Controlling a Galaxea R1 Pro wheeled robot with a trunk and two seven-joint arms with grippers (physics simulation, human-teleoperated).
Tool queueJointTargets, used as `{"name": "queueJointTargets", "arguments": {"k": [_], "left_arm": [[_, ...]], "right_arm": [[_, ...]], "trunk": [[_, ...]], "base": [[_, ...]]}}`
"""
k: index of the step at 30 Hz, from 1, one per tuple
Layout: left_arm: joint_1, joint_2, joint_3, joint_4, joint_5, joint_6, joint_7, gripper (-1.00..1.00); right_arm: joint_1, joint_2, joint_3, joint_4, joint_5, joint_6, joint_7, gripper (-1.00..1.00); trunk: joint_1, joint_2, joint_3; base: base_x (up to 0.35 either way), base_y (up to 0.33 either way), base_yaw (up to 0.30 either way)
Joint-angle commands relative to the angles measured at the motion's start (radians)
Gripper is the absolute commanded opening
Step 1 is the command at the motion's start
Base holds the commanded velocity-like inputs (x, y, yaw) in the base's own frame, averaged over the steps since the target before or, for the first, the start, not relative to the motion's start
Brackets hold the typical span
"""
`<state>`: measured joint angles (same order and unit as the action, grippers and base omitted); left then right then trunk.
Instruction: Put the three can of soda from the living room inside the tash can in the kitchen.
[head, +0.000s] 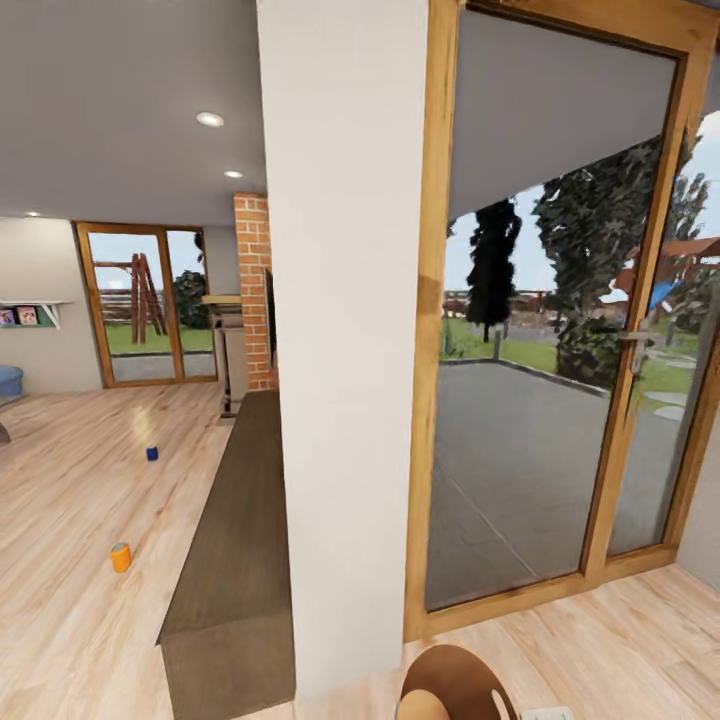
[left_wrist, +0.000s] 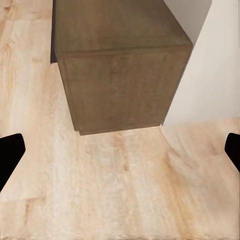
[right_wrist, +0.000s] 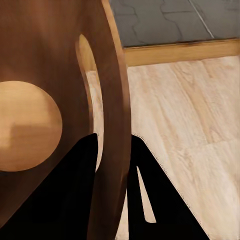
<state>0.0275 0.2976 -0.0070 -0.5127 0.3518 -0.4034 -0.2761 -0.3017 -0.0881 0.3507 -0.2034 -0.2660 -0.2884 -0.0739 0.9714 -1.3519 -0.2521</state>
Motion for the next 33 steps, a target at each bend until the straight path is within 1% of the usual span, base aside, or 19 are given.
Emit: {"name": "queueJointTargets", "arguments": {"k": [1, 9, 15, 33], "left_arm": [[0.000, 0.000, 0.000, 0.000, 0.000, 0.000, 0.000, 1.00], [0.000, 0.000, -0.001, 0.000, 0.000, 0.000, 0.000, 1.00], [0.000, 0.000, 0.000, 0.000, 0.000, 0.000, 0.000, 1.00], [0.000, 0.000, 0.000, 0.000, 0.001, -0.001, 0.000, 1.00]], "right_arm": [[0.000, 0.001, -0.006, -0.002, 0.003, 0.000, 0.008, -1.00], [0.000, 0.003, -0.006, -0.002, 0.004, 0.000, 0.008, -1.00], [0.000, 0.004, -0.006, -0.001, 0.004, 0.000, 0.008, -1.00], [0.000, 0.004, -0.004, -0.001, 0.004, 0.000, 0.008, -1.00]], "trunk": [[0.000, 0.000, 0.000], [0.000, 0.000, 0.004], [0.000, 0.000, 0.007], [0.000, 0.000, 0.011]], "base": [[-0.326, 0.000, 0.134], [-0.326, 0.013, 0.196], [-0.312, 0.109, 0.232], [-0.242, 0.207, 0.237]]}}
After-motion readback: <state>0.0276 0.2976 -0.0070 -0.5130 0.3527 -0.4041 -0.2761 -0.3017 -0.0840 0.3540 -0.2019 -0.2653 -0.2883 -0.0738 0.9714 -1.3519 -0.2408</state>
